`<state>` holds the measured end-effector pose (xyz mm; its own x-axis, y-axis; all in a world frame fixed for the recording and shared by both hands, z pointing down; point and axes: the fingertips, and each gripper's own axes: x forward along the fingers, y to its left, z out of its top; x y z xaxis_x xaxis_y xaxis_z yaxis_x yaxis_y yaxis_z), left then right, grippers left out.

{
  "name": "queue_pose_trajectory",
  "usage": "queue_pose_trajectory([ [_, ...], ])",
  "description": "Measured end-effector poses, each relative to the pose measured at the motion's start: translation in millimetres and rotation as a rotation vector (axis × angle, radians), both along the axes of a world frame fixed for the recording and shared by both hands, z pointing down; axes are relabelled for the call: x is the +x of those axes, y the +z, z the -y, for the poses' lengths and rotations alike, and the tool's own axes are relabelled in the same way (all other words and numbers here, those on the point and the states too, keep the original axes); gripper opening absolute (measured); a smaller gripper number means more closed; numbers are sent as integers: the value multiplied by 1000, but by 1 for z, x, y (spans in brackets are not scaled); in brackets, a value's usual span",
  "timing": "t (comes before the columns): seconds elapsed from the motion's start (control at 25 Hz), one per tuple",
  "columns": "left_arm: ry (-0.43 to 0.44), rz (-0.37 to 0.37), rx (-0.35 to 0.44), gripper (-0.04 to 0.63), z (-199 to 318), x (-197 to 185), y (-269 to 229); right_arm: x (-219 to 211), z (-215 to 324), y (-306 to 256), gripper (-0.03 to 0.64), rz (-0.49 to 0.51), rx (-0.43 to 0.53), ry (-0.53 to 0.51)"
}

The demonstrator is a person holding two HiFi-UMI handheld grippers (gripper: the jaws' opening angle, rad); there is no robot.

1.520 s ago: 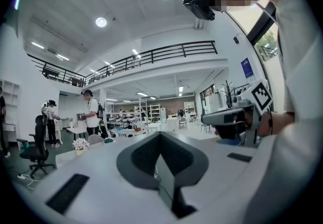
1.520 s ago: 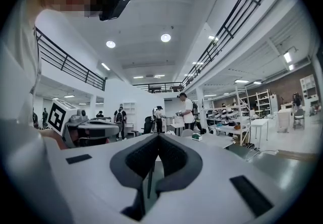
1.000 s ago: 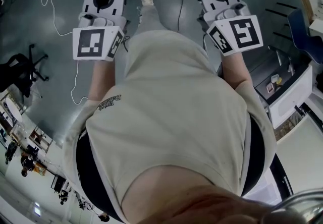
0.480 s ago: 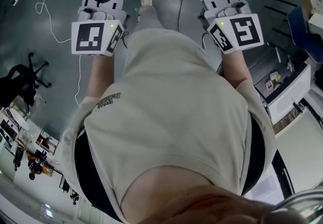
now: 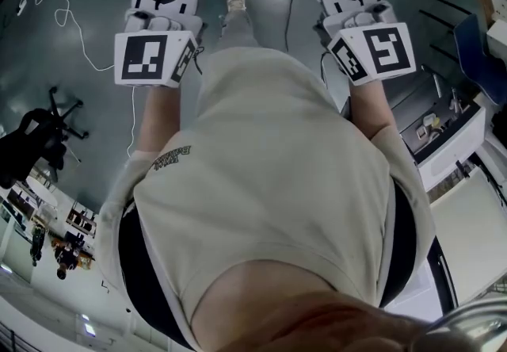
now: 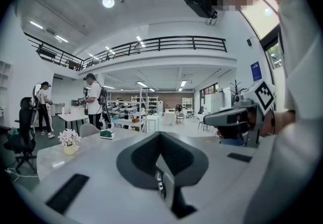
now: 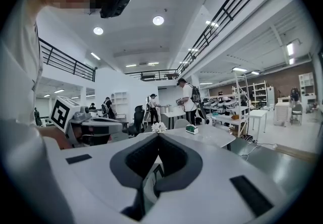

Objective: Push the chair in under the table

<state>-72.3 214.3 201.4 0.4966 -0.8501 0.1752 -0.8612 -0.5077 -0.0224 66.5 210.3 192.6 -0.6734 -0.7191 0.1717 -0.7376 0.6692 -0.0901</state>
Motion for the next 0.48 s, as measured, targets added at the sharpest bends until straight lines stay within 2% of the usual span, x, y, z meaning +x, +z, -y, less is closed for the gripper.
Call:
queue_pose_trajectory([
  [0.48, 56, -9, -28, 9, 86, -46, 6, -56, 87, -4, 9, -18, -5, 31],
])
